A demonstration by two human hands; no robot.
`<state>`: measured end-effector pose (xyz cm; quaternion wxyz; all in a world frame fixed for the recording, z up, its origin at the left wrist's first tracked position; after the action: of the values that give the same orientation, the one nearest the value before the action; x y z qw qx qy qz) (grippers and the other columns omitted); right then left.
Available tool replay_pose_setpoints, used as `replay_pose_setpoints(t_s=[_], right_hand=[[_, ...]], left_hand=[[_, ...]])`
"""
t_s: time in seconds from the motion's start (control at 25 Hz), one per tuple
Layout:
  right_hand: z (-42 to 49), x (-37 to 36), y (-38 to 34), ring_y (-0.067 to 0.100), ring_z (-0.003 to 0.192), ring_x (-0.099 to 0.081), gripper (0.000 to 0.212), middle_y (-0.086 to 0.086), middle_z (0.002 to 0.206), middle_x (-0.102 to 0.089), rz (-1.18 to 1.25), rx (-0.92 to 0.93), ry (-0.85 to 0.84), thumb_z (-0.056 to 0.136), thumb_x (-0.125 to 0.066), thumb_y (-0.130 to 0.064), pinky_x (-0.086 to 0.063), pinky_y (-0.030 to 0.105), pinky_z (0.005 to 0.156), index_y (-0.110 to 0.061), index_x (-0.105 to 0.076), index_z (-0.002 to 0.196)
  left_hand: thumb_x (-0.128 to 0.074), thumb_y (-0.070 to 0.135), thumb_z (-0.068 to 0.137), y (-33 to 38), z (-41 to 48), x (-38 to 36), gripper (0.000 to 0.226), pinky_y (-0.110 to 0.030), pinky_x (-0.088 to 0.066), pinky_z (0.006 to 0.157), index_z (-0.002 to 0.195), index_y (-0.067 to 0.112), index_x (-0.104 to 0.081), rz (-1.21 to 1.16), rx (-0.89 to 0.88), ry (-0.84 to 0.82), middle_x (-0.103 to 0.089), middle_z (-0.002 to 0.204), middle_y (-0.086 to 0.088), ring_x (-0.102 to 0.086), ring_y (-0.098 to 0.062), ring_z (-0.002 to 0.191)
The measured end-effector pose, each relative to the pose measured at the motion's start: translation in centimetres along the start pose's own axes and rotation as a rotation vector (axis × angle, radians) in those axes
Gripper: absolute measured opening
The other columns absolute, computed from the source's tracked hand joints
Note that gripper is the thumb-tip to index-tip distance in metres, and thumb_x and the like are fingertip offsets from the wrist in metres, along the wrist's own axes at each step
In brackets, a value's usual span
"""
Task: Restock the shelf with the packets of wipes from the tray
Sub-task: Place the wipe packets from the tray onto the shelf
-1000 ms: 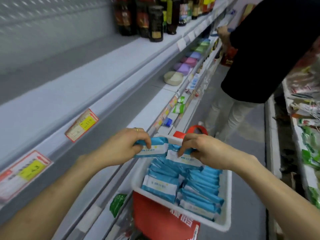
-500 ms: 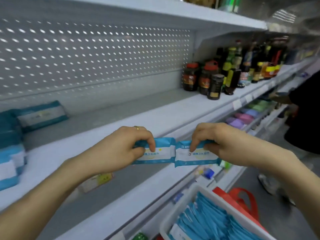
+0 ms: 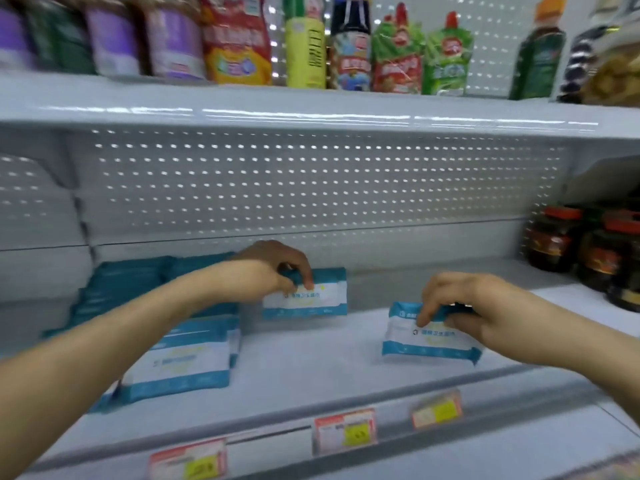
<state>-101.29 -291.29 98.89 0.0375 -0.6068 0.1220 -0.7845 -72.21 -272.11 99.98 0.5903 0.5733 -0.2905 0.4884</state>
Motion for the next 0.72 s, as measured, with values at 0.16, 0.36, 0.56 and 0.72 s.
replay_pose_setpoints(t_s=[0.16,0.36,0.56,0.72], right_hand=[[4.0,-1.4,-1.1,-0.004,0.112,-0.054,0.046,-0.032,0.118,-0.053,-0.031,0.066,-0.037,0.095,-0.061,-0.001,-0.045,0.011,0.086,-0.045,-0.072,0.1],[6.3,-2.4,-1.4,-0.004,0.11,-0.056,0.044,-0.032,0.117,-0.052,-0.065,0.09,-0.033,0.095,-0.061,-0.003,-0.041,0.009,0.086,-0.046,-0.071,0.101],[7.4,-2.4,-0.6,-0.001,0.11,-0.057,0.048,-0.029,0.117,-0.054,-0.07,0.067,-0.033,0.093,-0.061,0.0,-0.042,0.013,0.087,-0.046,-0.07,0.1],[9.4,-3.1,-0.6,0.002,0.105,-0.058,0.049,-0.026,0.114,-0.056,-0.067,0.056,-0.071,0.093,-0.057,0.0,-0.049,0.019,0.084,-0.047,-0.069,0.101]], left_hand=[[-0.07,0.008,0.087,-6.1,3.3,2.6,0.028,-0.042,-0.055,0.094,0.091,0.034,-0.079,0.029,0.101,0.063,-0.074,0.102,0.011,-0.068,-0.011,0.094],[-0.07,0.008,0.085,-11.5,6.5,3.7,0.028,-0.046,-0.056,0.09,0.085,0.035,-0.079,0.096,0.16,0.015,-0.071,0.101,0.004,-0.066,-0.018,0.092],[-0.071,0.01,0.084,-14.3,8.0,2.8,0.027,-0.039,-0.054,0.082,0.088,0.036,-0.08,0.152,0.129,-0.089,-0.071,0.088,0.009,-0.063,-0.008,0.079],[-0.07,0.01,0.085,-15.8,7.9,2.2,0.029,-0.028,-0.052,0.084,0.089,0.037,-0.079,0.181,0.103,-0.079,-0.069,0.094,0.016,-0.062,-0.003,0.087]])
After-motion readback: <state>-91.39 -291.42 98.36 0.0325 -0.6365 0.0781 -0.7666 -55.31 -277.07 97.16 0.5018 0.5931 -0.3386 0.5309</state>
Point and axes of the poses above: each hand's wrist, its own z-axis towards the middle knuckle, its own x-axis out of the back of the hand, y = z × x, the point moved 2 cm from there along z, towards the middle knuckle
